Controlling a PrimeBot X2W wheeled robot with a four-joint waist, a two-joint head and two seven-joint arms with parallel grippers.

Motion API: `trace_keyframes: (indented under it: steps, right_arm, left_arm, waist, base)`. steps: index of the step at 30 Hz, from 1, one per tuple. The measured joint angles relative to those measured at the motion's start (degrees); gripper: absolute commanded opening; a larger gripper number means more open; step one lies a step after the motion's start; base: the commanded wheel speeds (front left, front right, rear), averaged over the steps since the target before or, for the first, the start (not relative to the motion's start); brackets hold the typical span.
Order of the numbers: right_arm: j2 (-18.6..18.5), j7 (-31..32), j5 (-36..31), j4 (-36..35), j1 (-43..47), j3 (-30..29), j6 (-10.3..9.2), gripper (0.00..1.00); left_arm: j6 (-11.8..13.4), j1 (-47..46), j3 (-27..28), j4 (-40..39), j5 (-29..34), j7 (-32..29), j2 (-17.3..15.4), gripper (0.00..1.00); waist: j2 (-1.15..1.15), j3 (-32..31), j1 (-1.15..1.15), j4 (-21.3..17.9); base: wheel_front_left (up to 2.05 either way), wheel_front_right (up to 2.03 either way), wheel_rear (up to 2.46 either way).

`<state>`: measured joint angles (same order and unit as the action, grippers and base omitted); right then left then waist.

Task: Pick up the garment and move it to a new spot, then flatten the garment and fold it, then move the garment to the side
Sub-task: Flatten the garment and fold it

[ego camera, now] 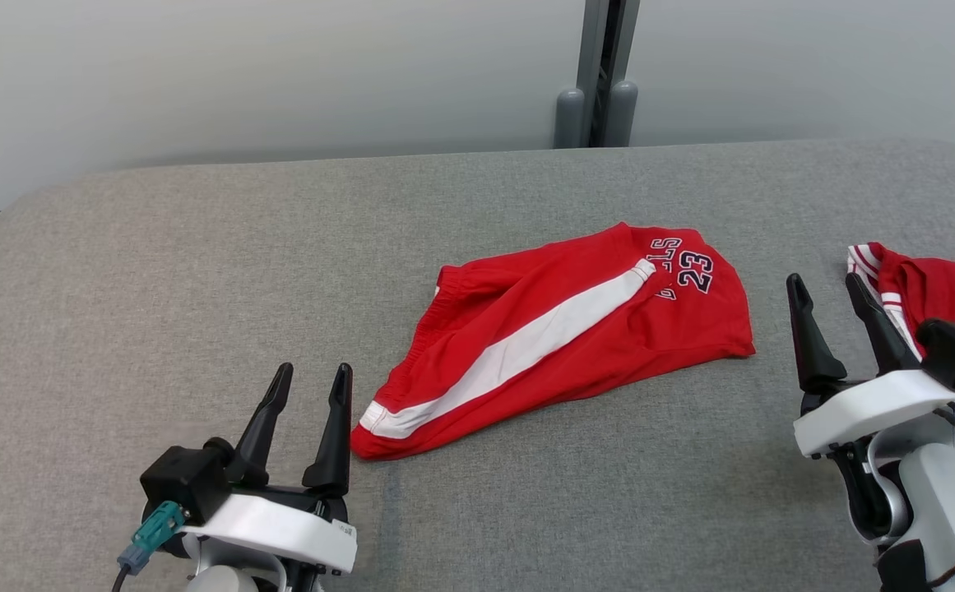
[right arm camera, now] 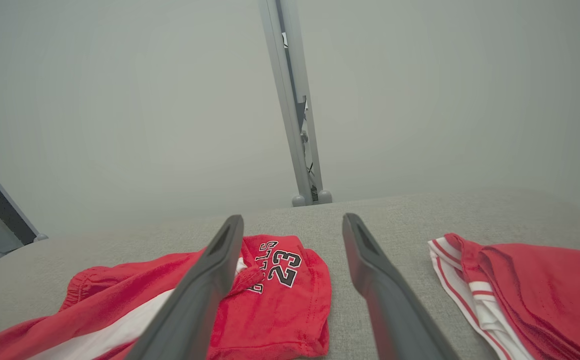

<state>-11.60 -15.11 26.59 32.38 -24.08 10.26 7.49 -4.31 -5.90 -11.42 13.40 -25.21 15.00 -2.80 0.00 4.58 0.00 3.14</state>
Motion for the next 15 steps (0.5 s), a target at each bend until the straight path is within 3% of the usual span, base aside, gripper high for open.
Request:
trace_keyframes:
  steps: [5, 15]
  right_arm:
    - [2.5, -0.02, -2.97, -3.56, 2.77, -3.64, 0.0, 1.0]
    - [4.58, 0.04, -5.11, -5.7, 5.17, -4.82, 0.0, 1.0]
  left_arm:
    - [-0.44, -0.11, 0.02, 1.25, 0.73, -0.01, 0.02, 1.0]
    - [-1.47, -0.1, -1.96, 5.83, 1.26, -0.01, 0.0, 1.0]
  waist:
    - [0.0, 0.08, 0.0, -0.92]
    - [0.0, -0.43, 0.0, -1.49]
  base:
    - [0.0, 0.0, 0.0]
    - [0.0, 0.0, 0.0]
